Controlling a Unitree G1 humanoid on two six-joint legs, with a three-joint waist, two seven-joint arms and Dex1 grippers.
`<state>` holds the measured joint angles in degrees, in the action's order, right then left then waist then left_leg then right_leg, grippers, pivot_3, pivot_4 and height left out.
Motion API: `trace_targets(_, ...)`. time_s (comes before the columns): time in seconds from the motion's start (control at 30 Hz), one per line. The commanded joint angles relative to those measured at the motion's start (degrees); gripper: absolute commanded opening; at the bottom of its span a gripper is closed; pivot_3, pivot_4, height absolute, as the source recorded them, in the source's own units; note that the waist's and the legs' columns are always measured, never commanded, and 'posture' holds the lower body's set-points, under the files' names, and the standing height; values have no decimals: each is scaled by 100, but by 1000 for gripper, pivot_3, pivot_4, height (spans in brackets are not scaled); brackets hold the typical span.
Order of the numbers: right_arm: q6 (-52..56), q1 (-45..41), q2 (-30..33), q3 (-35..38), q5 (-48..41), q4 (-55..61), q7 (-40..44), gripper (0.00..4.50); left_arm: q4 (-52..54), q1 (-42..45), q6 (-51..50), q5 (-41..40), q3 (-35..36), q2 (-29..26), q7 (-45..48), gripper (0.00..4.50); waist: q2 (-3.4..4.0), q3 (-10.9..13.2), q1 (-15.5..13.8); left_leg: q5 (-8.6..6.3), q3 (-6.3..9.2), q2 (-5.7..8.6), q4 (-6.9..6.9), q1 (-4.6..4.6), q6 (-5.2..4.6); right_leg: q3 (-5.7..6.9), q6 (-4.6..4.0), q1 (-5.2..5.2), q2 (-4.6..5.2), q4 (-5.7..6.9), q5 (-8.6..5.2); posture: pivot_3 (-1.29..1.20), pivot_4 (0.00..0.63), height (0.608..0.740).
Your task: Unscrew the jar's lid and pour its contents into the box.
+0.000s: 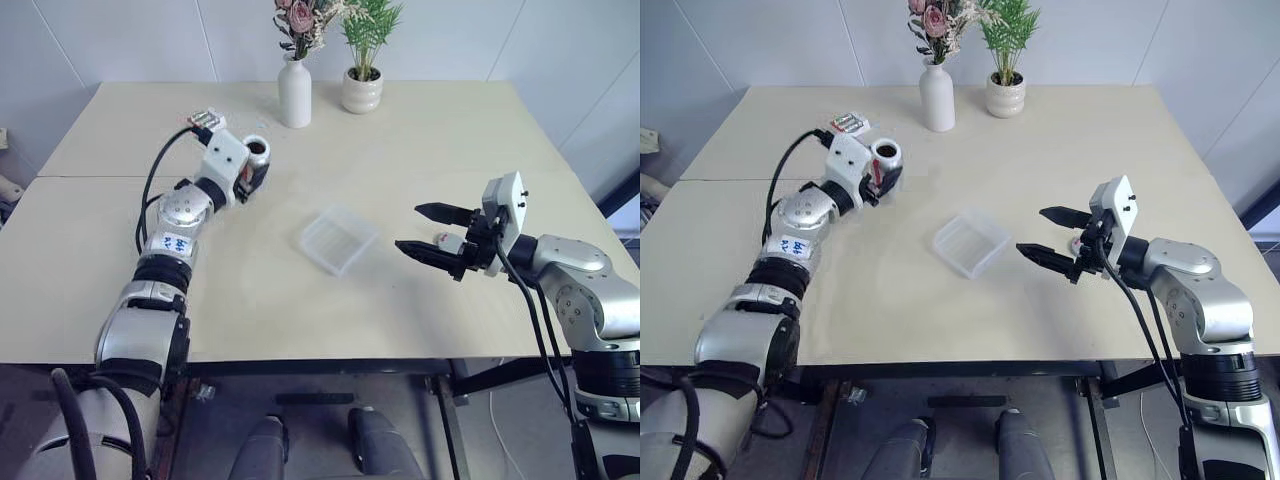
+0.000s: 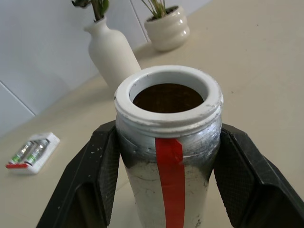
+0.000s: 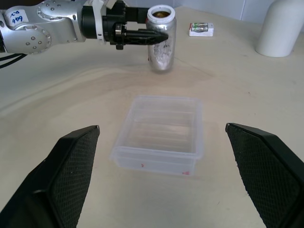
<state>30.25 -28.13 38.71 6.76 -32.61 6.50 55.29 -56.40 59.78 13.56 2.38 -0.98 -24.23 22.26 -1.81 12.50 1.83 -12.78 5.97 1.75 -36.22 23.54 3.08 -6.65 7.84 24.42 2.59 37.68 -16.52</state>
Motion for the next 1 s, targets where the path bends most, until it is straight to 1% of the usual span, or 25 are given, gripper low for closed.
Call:
trace_targets(0.03, -52, 90, 71, 83, 18, 296, -67, 4485, 1047, -246, -447, -181, 66, 87, 161, 2460, 0, 0, -12, 1, 1, 0, -1, -1, 1, 0, 0, -1, 0, 1, 0, 0, 150, 740)
trace_targets(0.13, -111, 138, 121, 15, 126, 306, -46, 4485, 1584, -512, -508, -100, -8, 84, 267, 2460, 0, 0, -1, 1, 0, 1, -1, -8, 1, -1, -1, -7, 1, 0, 1, 0, 150, 740)
trace_targets(0.23, -174, 162, 126, -27, 234, 288, -26, 4485, 1813, -617, -538, 113, -102, 39, 183, 2460, 0, 0, -1, 1, 0, -2, 2, -15, 2, -2, -4, -9, -2, 1, 2, 0, 150, 740)
trace_targets(0.4, -148, 203, 87, -48, 263, 314, -40, 4485, 1595, -393, -346, 433, -116, 77, -349, 2460, 0, 0, -4, 5, 0, -2, 0, -28, 4, -1, -6, -26, -2, -1, 4, 0, 150, 740)
trace_targets(0.5, -163, 235, 86, -60, 282, 329, -49, 4485, 1407, -230, -379, 524, -93, 213, -684, 2460, 0, 0, -16, 5, 1, 0, -1, -28, 3, 0, -3, -29, -1, -6, 6, 0, 150, 740)
trace_targets(0.6, -148, 257, 74, -22, 265, 367, -97, 4485, 1170, -49, -156, 789, -189, 239, -1131, 2460, 0, 0, -16, 5, 1, 1, 1, -27, 3, 1, -1, -32, 0, -16, 7, 0, 150, 740)
trace_targets(0.7, -162, 280, 61, -11, 280, 353, -119, 4485, 876, 379, 486, 1893, -855, -30, -1935, 2460, -1, 0, -10, 5, 1, 0, 7, -27, 3, 0, 1, -32, 0, -23, 8, 0, 150, 740)
trace_targets(0.73, -165, 297, 46, -1, 273, 364, -139, 4485, 823, 598, 685, 2578, -1288, -183, -2474, 2460, -3, 1, -9, 5, 1, 0, 8, -26, 3, 1, 1, -31, -1, -25, 9, 0, 150, 740)
trace_targets(0.83, -191, 311, -29, -11, 275, 363, -207, 4485, 903, 1273, 839, 4778, -2659, -530, -4574, 2460, -4, 2, -20, 5, 2, 2, 12, -23, 3, 0, 4, -31, 0, -32, 10, 0, 150, 740)
trace_targets(0.9, -209, 308, -82, -12, 278, 362, -256, 4485, 1041, 1521, 869, 5871, -3393, -647, -5865, 2460, -4, 2, -23, 3, 2, 6, 14, -21, 0, 0, 10, -36, 4, -44, 10, 0, 150, 740)
trace_targets(0.93, -217, 319, -100, -4, 274, 377, -271, 4485, 1024, 1597, 827, 6282, -3704, -653, -6335, 2460, -2, 1, -23, 1, 2, 5, 17, -24, -3, 0, 14, -45, 4, -58, 12, 0, 150, 740)
trace_targets(1.0, -231, 295, -159, -12, 271, 374, -325, 4485, 794, 1705, 780, 6765, -4115, -605, -7031, 2460, 1, -1, -17, -8, 3, 7, 17, -34, -14, 1, 24, -71, 6, -85, 12, 0, 150, 740)
